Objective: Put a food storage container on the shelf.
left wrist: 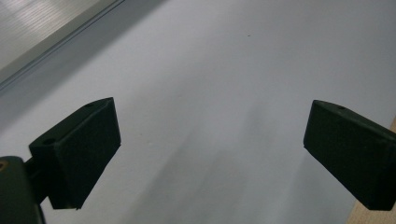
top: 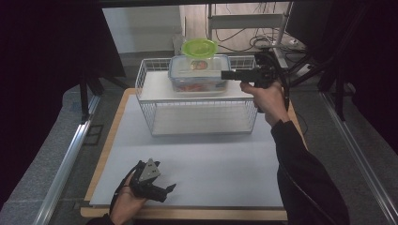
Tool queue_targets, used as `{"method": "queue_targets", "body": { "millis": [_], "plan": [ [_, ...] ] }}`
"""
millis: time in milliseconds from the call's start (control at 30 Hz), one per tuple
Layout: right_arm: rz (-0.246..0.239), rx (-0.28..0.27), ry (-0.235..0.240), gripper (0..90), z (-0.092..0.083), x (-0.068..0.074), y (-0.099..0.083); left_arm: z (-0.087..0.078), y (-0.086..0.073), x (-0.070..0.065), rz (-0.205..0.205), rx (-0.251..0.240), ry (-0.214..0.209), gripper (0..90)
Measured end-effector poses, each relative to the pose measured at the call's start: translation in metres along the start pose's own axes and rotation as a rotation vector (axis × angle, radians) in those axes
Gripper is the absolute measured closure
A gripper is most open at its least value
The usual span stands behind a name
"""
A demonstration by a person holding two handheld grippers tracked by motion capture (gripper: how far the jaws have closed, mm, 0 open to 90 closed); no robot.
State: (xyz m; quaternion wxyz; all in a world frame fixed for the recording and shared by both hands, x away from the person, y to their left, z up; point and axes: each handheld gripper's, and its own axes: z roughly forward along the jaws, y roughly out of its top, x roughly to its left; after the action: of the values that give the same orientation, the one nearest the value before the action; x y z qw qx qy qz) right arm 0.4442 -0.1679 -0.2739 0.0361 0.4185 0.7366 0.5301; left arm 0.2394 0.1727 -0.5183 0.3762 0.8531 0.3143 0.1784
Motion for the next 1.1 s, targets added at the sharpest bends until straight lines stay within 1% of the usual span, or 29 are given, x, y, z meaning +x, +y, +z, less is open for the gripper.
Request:
{"method": "queue_targets", "body": {
  "millis": [33, 100, 133, 167, 200, 267, 333, 400, 567, 600, 633, 667, 700, 733, 767, 800, 867, 967, 1000, 1067, 1100],
  "plan": [
    [-0.020, 0.006, -0.006, 20.8, -0.002, 0.001, -0.009, 0.000, 0.000, 0.000, 0.001, -0.001, 0.000, 3.7],
    [-0.047, 0.020, -0.020, 19.7, -0.003, 0.002, -0.018, 0.000, 0.000, 0.000, 0.000, -0.002, 0.000, 3.6],
    [-0.047, 0.020, -0.020, 19.7, -0.003, 0.002, -0.018, 0.000, 0.000, 0.000, 0.000, -0.002, 0.000, 3.7],
    [-0.058, 0.022, -0.026, 19.5, -0.004, 0.002, -0.022, 0.000, 0.000, 0.000, 0.000, -0.003, 0.000, 3.7],
    [-0.089, 0.024, -0.036, 18.9, -0.006, 0.002, -0.033, 0.000, 0.000, 0.000, -0.001, -0.002, -0.001, 3.7],
    [-0.093, 0.028, -0.039, 18.6, -0.007, 0.002, -0.036, 0.000, 0.000, 0.000, -0.001, -0.002, -0.001, 3.6],
    [-0.116, 0.031, -0.049, 18.1, -0.012, 0.001, -0.050, 0.001, 0.000, 0.000, -0.001, -0.001, -0.001, 3.6],
    [-0.126, 0.030, -0.054, 17.8, -0.015, 0.001, -0.057, 0.001, 0.000, -0.001, 0.004, 0.002, 0.001, 3.6],
    [-0.150, 0.038, -0.084, 17.1, -0.022, 0.000, -0.076, 0.001, 0.000, -0.001, 0.000, 0.000, 0.000, 3.6],
    [-0.150, 0.038, -0.084, 17.1, -0.022, 0.000, -0.076, 0.001, 0.000, -0.001, 0.001, 0.000, 0.001, 3.6],
    [-0.154, 0.038, -0.089, 16.8, -0.023, 0.000, -0.080, 0.001, 0.000, -0.001, 0.000, 0.000, 0.000, 3.6],
    [-0.156, 0.044, -0.086, 16.2, -0.025, -0.001, -0.088, 0.001, 0.000, -0.001, 0.001, 0.000, 0.001, 3.6],
    [-0.156, 0.044, -0.086, 16.2, -0.025, -0.001, -0.088, 0.001, 0.000, -0.001, 0.001, 0.000, 0.001, 3.6],
    [-0.160, 0.049, -0.084, 15.3, -0.026, -0.002, -0.096, 0.001, 0.000, -0.001, 0.001, -0.001, 0.001, 3.6],
    [-0.160, 0.049, -0.084, 15.3, -0.026, -0.002, -0.096, 0.001, 0.000, -0.001, 0.001, -0.001, 0.000, 3.6],
    [-0.171, 0.054, -0.087, 14.7, -0.027, -0.002, -0.103, 0.001, 0.000, -0.001, 0.001, -0.001, 0.001, 3.6],
    [-0.174, 0.055, -0.089, 14.4, -0.027, -0.001, -0.105, 0.001, 0.000, -0.001, 0.002, 0.000, 0.001, 3.6],
    [-0.187, 0.062, -0.094, 13.4, -0.029, -0.001, -0.116, 0.001, 0.000, -0.002, 0.001, 0.000, 0.000, 3.6],
    [-0.200, 0.067, -0.099, 12.5, -0.029, -0.001, -0.122, 0.001, 0.000, -0.002, 0.003, 0.000, 0.000, 3.6],
    [-0.207, 0.074, -0.101, 11.3, -0.029, 0.000, -0.128, 0.001, 0.000, -0.002, 0.004, 0.000, 0.000, 3.6],
    [-0.207, 0.074, -0.101, 11.3, -0.029, 0.000, -0.128, 0.001, 0.000, -0.002, 0.004, 0.000, 0.000, 3.6]
  ]
}}
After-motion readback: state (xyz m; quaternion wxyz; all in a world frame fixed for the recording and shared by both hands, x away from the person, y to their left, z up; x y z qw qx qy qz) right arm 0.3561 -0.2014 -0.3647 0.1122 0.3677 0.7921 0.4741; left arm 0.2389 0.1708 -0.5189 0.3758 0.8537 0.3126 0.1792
